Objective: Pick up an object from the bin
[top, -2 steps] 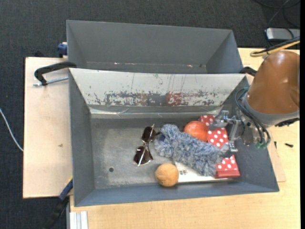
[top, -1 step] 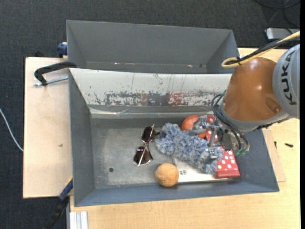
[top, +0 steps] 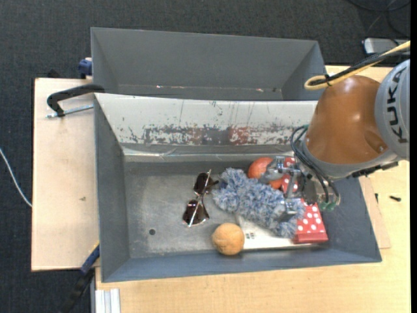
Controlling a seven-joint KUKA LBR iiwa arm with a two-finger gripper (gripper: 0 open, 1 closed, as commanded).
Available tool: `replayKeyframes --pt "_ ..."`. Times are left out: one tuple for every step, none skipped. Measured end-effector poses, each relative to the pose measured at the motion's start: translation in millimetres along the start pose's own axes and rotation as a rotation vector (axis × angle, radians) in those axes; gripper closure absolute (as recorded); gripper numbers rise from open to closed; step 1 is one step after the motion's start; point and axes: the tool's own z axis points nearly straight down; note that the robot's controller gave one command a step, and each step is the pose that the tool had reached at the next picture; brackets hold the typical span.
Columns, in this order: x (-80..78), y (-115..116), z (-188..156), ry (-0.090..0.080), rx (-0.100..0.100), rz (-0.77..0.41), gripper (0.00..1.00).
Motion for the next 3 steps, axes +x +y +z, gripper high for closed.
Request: replayKeyframes --pt "-8.2 -18 59 -0.002 0.000 0.087 0.00" --pt "-9.8 -24 94 0.017 -0.001 0.202 1.00" --pt "-9.8 -24 94 0.017 -0.001 0.201 1.00"
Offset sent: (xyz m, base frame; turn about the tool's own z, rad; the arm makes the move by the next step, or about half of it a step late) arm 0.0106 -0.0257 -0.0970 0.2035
